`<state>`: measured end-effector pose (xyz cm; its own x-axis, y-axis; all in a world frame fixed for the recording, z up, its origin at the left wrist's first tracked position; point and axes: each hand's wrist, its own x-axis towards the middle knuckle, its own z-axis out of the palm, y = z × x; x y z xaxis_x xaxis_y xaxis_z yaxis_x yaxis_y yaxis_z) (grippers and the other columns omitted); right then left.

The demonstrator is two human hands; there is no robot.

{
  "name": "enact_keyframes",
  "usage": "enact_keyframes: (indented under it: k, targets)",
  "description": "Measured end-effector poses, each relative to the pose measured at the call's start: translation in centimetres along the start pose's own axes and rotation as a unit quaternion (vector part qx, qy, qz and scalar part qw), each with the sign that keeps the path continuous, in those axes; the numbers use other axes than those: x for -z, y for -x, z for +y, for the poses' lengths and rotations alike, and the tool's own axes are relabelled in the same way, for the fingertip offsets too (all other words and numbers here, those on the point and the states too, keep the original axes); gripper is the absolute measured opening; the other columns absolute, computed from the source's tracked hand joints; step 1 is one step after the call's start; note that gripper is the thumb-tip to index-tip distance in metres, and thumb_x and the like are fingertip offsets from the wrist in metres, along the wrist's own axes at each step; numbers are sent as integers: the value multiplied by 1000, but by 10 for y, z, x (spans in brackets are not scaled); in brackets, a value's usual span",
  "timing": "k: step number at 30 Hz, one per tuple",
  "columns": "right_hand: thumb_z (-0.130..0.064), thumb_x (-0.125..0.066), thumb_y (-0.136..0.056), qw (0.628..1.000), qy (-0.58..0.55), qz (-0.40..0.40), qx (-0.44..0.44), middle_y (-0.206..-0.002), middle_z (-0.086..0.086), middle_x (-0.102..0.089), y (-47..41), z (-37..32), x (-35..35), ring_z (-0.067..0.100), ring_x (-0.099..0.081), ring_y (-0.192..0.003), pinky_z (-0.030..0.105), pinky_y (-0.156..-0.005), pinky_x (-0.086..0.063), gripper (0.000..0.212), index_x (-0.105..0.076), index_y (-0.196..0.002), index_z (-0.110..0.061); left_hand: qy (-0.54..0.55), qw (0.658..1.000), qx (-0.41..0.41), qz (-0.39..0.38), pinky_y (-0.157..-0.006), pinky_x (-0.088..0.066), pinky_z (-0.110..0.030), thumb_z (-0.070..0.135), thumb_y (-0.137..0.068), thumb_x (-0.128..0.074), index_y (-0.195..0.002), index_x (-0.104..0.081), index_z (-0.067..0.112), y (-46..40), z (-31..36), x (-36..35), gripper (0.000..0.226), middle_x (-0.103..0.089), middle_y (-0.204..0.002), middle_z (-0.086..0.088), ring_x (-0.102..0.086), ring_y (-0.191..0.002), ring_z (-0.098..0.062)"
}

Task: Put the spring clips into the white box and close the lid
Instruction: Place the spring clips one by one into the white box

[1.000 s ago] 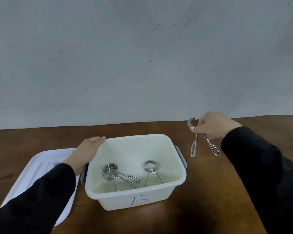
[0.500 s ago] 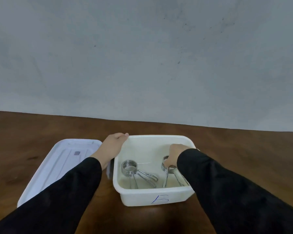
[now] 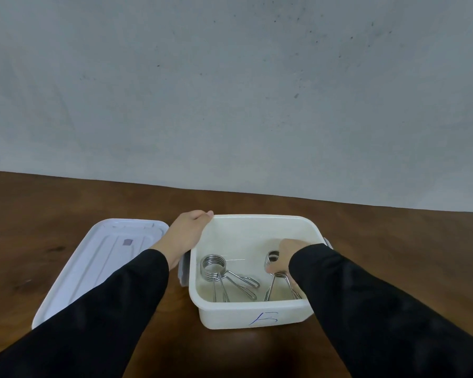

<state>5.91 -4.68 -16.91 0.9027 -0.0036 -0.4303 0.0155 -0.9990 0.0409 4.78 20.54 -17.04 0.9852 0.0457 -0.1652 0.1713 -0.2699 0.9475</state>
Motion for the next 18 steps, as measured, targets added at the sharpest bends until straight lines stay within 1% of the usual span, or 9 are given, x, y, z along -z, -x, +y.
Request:
enact_keyframes:
  k: [4,7,8,9,11,13,15,16,18]
  targets:
    - [-62,-61,-85,1000,-3,-2,-7,-111,4,-63,-3,1,-1,29,-58,-114,39,-99,-42,60,-61,-119,-13,-6,1000,1,2,-69,-33,-34,42,-102,-53,-80,-55,13,0,1,1,36,-46,-80,-10,-43,-75,-22]
    - [-62,-53,-88,999,5,38,1,-110,4,-63,-2,3,9,29,-57,-113,40,-101,-40,57,-64,-117,-15,-14,1000,11,-3,-72,-35,-36,46,-100,-53,-82,-58,9,0,1,3,41,-49,-82,-9,-45,-77,-23]
    - [-60,-51,-91,998,-3,59,13,-108,5,-65,1,4,17,29,-60,-109,37,-97,-42,52,-65,-112,-14,-18,1000,13,-7,-73,-36,-36,48,-100,-52,-84,-59,5,-1,0,4,46,-52,-83,-9,-48,-78,-23]
    - [-55,-50,-95,996,-19,82,30,-102,7,-67,6,6,27,29,-63,-99,33,-89,-45,45,-65,-103,-13,-23,1000,15,-12,-75,-39,-35,50,-100,-51,-88,-60,3,-1,0,4,50,-57,-86,-7,-53,-82,-22]
    - [-46,-47,-98,986,-77,136,61,-85,10,-70,19,12,45,31,-67,-78,33,-73,-52,42,-61,-85,-9,-24,1000,16,-11,-83,-44,-32,52,-102,-48,-102,-69,10,1,2,5,48,-69,-101,2,-62,-96,-19]
    - [-44,-46,-99,969,-125,193,91,-78,15,-72,36,14,57,30,-65,-66,38,-68,-54,47,-58,-78,-2,3,999,13,45,-89,-45,-32,50,-105,-44,-116,-71,17,5,3,10,44,-70,-112,4,-63,-108,-17]
    - [-44,-47,-98,951,-156,238,124,-74,17,-70,52,10,57,31,-57,-59,39,-65,-54,49,-58,-76,-1,21,992,8,122,-90,-50,-34,46,-107,-42,-121,-68,13,10,-5,20,44,-72,-112,-1,-67,-107,-21]
    - [-44,-48,-98,943,-161,255,140,-72,17,-69,60,6,54,32,-58,-60,39,-64,-53,49,-59,-75,-2,-7,988,5,156,-89,-52,-34,43,-108,-41,-122,-67,12,15,-11,26,42,-72,-111,-3,-68,-105,-22]
    - [-43,-49,-98,926,-179,282,174,-64,13,-65,80,-7,46,30,-58,-62,39,-63,-50,48,-60,-72,-5,-117,972,12,203,-85,-51,-32,37,-109,-41,-121,-65,12,28,-30,38,36,-72,-109,-6,-67,-99,-22]
